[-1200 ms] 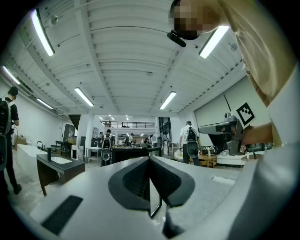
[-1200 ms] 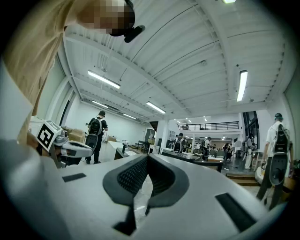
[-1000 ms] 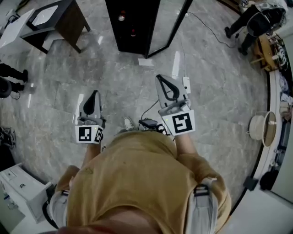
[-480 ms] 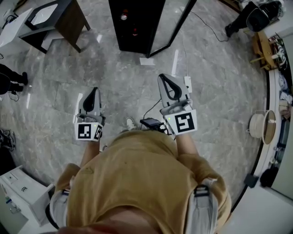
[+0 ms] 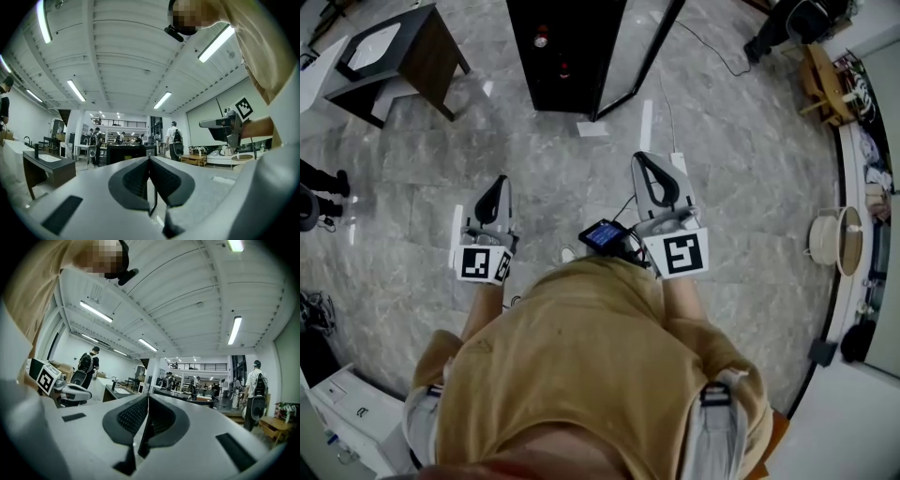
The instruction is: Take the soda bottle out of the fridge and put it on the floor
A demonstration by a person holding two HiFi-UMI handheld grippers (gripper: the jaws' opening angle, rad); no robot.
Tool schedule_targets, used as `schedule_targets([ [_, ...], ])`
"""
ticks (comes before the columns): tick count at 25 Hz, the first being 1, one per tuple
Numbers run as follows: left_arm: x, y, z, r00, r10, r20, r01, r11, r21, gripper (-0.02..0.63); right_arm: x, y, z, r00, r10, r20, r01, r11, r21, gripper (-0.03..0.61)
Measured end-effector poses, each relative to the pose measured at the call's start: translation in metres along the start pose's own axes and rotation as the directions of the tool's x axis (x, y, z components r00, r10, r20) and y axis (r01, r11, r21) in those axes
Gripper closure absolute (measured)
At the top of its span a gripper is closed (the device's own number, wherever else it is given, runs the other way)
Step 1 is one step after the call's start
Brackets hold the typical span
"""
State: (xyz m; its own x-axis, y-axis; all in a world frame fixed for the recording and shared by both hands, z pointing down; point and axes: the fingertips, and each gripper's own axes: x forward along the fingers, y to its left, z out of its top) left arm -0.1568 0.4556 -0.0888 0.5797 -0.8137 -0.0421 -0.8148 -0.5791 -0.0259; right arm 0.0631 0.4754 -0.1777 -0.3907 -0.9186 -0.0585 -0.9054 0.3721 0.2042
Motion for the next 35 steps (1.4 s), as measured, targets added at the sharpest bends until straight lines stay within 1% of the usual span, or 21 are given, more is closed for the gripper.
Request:
schedule_targets([
  [6,0.023,-0.002,-0.015,0.999,-0.018,-0.034,0.018,1.0,-0.018,0.612,0.02,-0.013,-0.014,1.0,0.004,-0.004,-0.004,1.0,0.024,0.577],
  [10,0.052,0.004,-0.021,0.999,-0.001,-0.05,0.001,1.0,-0.011,0.612,0.049,-0.034,-0.029,1.0,0.027,0.003,-0.027,0.999,0.043,0.578],
  [14,0.095,0.019,-0.026,0.997,0.032,-0.066,-0.033,0.999,-0.01,0.612,0.096,-0.059,-0.044,0.997,0.077,0.013,-0.078,0.995,0.058,0.578],
  [16,0.121,0.025,-0.026,0.996,0.04,-0.075,-0.04,0.999,-0.009,0.612,0.119,-0.079,-0.049,0.995,0.099,0.008,-0.099,0.993,0.059,0.578],
  [19,0.166,0.033,-0.026,0.995,0.043,-0.085,-0.043,0.999,0.002,0.612,0.151,-0.116,-0.058,0.994,0.107,0.006,-0.107,0.993,0.058,0.578],
  [24,0.246,0.041,-0.022,0.995,0.066,-0.08,-0.067,0.998,-0.016,0.612,0.203,-0.176,-0.075,0.991,0.13,0.009,-0.131,0.989,0.064,0.578],
  [28,0.306,0.048,-0.019,0.992,0.095,-0.081,-0.097,0.995,-0.01,0.612,0.246,-0.218,-0.087,0.986,0.165,0.032,-0.168,0.982,0.084,0.578],
  [32,0.351,0.051,-0.019,0.987,0.135,-0.091,-0.139,0.99,-0.039,0.612,0.28,-0.256,-0.102,0.978,0.206,0.031,-0.208,0.974,0.092,0.578],
  [35,0.377,0.059,-0.015,0.983,0.163,-0.085,-0.168,0.985,-0.047,0.612,0.306,-0.272,-0.111,0.971,0.238,0.03,-0.239,0.966,0.096,0.578],
])
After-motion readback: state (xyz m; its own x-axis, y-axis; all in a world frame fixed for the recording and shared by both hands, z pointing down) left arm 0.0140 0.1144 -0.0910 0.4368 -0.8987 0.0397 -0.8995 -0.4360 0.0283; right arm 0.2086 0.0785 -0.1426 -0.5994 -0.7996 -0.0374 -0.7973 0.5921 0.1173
